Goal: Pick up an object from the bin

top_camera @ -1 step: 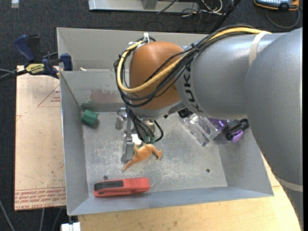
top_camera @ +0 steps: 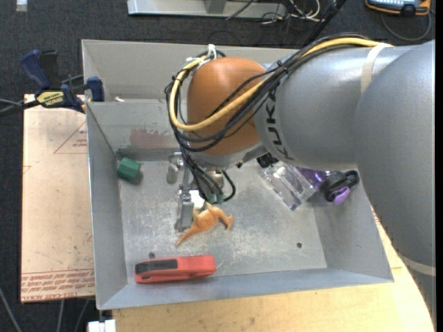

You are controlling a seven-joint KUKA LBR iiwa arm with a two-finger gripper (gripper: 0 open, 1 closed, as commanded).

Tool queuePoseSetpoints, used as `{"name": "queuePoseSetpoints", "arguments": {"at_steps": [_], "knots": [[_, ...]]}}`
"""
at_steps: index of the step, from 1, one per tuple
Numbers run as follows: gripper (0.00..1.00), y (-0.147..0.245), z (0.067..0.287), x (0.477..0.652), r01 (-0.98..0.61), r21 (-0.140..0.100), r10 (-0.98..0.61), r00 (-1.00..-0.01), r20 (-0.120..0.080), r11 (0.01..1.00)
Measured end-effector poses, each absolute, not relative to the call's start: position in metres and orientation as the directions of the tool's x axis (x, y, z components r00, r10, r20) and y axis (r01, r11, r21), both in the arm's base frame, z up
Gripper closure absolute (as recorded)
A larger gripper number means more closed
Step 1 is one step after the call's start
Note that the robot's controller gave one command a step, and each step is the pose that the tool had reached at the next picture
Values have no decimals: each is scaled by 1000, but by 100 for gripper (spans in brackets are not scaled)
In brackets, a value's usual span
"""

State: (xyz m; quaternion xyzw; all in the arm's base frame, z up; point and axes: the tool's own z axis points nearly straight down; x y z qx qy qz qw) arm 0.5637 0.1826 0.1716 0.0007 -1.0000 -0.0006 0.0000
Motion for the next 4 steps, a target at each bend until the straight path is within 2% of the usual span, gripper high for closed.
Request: {"name": "queuePoseSetpoints", "arguments": {"at_steps": [1,2,3,4], "knots": [[0,148,164,558,-70,3,-70,-998,2,998],[0,115,140,562,-23,1,-23,-1000,-1,1000],[0,100,112,576,114,4,114,-993,0,993],[0,97,93,574,-2,2,-2,-1000,1,1000]]}}
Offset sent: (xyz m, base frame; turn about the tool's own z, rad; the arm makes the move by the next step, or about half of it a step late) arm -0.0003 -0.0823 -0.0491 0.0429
